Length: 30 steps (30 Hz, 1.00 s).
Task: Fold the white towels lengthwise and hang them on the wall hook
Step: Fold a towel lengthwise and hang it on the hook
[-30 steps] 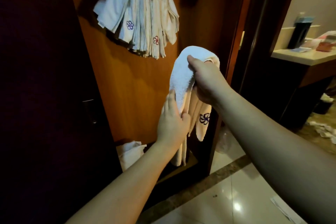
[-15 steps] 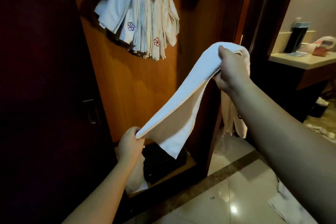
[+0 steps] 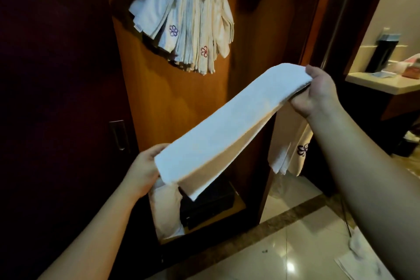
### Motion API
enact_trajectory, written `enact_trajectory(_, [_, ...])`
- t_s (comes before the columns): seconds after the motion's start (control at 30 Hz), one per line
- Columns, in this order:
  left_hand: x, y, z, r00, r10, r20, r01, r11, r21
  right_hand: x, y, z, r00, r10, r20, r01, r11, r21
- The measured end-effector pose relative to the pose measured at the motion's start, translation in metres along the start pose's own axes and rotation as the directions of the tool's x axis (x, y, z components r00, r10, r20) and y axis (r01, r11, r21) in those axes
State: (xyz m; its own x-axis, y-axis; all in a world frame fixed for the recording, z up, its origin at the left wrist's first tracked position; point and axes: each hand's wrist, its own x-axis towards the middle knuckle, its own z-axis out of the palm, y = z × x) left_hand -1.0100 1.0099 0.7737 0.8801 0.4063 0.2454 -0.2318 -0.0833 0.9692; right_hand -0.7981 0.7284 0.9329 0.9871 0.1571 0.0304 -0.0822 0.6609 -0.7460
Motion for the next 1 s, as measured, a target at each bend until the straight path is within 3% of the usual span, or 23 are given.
enact_trajectory(0.07, [-0.003,-0.003,0.000,0.997,-0.023,-0.074,0.020,0.999,-0.039,0.001,0.006,-0.006,1.000,0.015,-0.024,-0.016,0.999,-0.031])
enact_trajectory(0.23, [-0.009,0.002,-0.013,0.995,-0.025,-0.101,-0.003,0.963,-0.269,0.005,0.019,-0.024,0.997,0.037,-0.071,-0.042,0.997,-0.071])
enact_trajectory(0.6, [-0.017,-0.011,-0.014,0.983,-0.183,0.026,0.173,0.857,-0.485,0.007,0.027,-0.034,0.985,0.087,-0.150,-0.099,0.992,-0.072])
enact_trajectory(0.8, [-0.017,-0.012,0.011,0.939,-0.338,-0.068,0.285,0.871,-0.400,-0.001,0.024,-0.031,0.992,0.116,-0.040,-0.118,0.992,-0.036])
enact_trajectory(1.0, [-0.013,-0.038,0.029,0.840,-0.535,-0.086,0.393,0.711,-0.583,-0.019,0.019,-0.008,0.989,0.137,0.061,-0.138,0.990,0.009])
